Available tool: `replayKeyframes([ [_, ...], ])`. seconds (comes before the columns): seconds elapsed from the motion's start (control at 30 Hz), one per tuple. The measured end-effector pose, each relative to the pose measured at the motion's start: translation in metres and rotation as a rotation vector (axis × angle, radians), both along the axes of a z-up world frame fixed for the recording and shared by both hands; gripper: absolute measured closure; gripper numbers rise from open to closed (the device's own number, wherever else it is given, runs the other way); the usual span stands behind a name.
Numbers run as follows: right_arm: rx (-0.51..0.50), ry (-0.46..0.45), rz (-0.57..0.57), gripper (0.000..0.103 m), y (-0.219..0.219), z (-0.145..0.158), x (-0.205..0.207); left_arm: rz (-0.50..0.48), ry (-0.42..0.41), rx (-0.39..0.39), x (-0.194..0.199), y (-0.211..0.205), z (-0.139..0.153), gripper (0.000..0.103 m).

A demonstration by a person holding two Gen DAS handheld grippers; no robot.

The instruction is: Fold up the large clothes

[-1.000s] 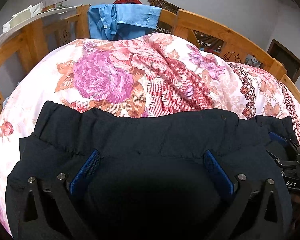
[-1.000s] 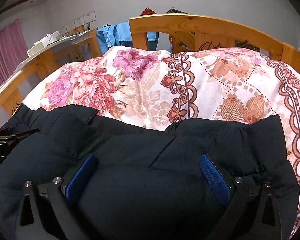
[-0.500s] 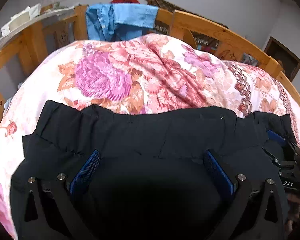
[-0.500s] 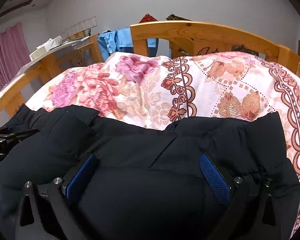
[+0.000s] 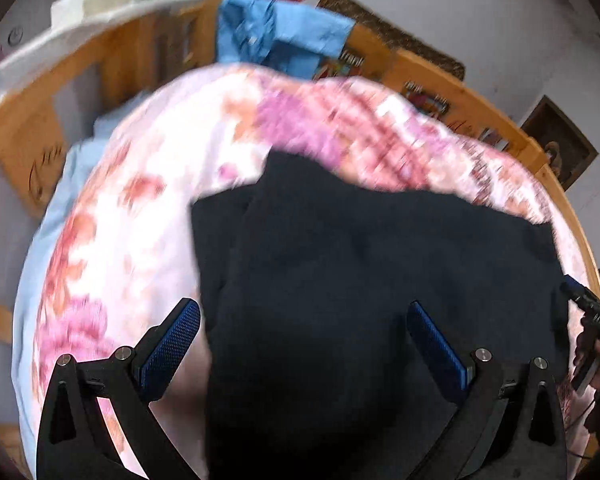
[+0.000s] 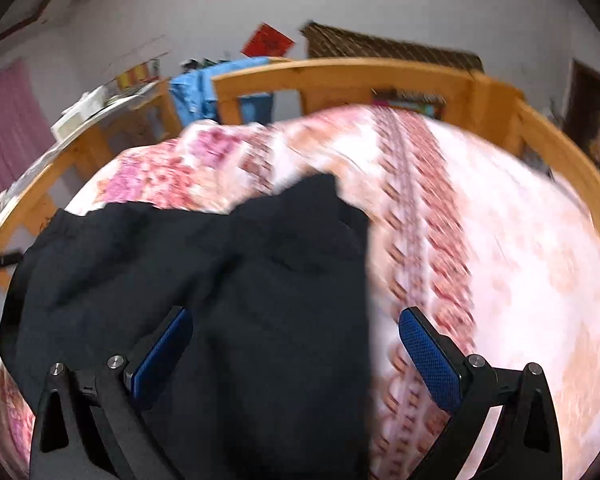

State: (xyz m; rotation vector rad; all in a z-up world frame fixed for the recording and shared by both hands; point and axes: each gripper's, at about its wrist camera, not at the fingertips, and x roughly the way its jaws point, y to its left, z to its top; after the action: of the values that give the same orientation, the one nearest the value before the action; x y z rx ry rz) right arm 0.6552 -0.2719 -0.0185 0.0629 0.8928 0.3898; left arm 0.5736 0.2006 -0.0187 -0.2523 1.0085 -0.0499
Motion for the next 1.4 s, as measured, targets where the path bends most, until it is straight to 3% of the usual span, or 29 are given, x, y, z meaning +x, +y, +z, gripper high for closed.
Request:
replayKeyframes([
  [0.1,0.019,0.039,-0.021,0.000,-0.011,-0.012,0.001,0.003,0.030,-0.038,-0.005,0.009,-0.014,0.001],
  [0.33,0.164,0.164,0.030,0.000,-0.024,-0.038,0.014,-0.038,0.121,-0.231,0.005,0.032,-0.042,0.001],
  [0.53,0.276,0.204,0.207,0.000,-0.017,-0.042,0.010,-0.103,0.144,-0.344,0.009,0.048,-0.056,0.001],
  [0.67,0.167,0.224,0.254,0.000,0.003,-0.050,0.007,-0.122,0.132,-0.324,0.005,0.047,-0.056,0.001],
  [0.87,0.224,0.293,0.227,0.000,0.002,-0.059,0.013,-0.144,0.145,-0.220,0.003,0.031,-0.058,0.001],
  [1.3,0.238,0.395,0.076,0.000,0.010,-0.067,0.006,-0.142,0.173,-0.236,0.003,0.027,-0.065,0.001],
  [1.4,0.227,0.381,0.033,0.001,0.015,-0.063,0.002,-0.122,0.173,-0.197,0.002,0.021,-0.061,0.008],
])
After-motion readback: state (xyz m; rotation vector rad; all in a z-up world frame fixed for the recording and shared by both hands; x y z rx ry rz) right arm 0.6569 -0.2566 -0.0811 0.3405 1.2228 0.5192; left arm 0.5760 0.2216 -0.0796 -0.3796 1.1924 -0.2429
